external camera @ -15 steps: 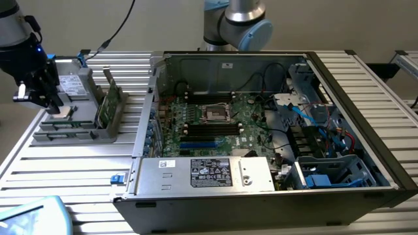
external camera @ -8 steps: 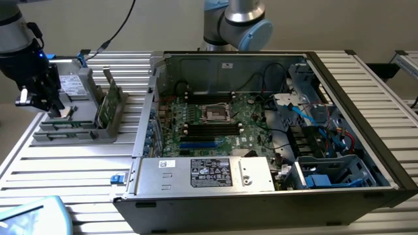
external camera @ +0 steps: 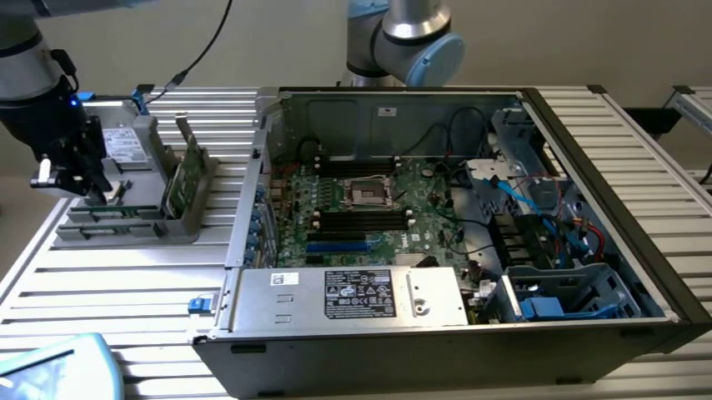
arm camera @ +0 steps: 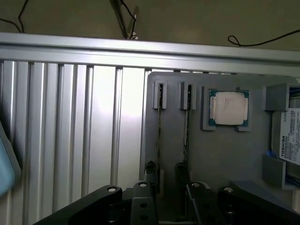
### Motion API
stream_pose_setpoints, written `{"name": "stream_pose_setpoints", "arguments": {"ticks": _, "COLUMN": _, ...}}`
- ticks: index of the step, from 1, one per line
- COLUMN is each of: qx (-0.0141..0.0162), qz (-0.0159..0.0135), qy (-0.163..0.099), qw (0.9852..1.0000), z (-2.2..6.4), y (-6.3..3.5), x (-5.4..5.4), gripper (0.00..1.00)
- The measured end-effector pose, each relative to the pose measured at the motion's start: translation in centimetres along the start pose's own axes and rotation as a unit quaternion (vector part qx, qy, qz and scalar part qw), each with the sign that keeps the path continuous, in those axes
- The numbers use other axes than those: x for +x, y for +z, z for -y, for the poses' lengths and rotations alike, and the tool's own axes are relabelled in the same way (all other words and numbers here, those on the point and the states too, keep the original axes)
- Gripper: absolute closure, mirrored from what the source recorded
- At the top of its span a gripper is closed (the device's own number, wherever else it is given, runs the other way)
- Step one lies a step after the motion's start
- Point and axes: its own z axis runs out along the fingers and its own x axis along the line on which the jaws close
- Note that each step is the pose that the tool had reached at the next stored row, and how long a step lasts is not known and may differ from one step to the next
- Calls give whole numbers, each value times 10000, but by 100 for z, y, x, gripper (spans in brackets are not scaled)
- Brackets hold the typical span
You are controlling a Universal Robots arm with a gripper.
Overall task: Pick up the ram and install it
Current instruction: 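Pick up the ram and move it above insertion slot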
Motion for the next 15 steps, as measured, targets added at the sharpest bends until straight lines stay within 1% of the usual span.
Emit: {"name": "stream_pose_setpoints", "arguments": {"ticks": 15, "qx": 2, "qz": 2, "qy": 40, "qw": 10000, "z": -13, "y": 250, "x": 24, "gripper": 69}}
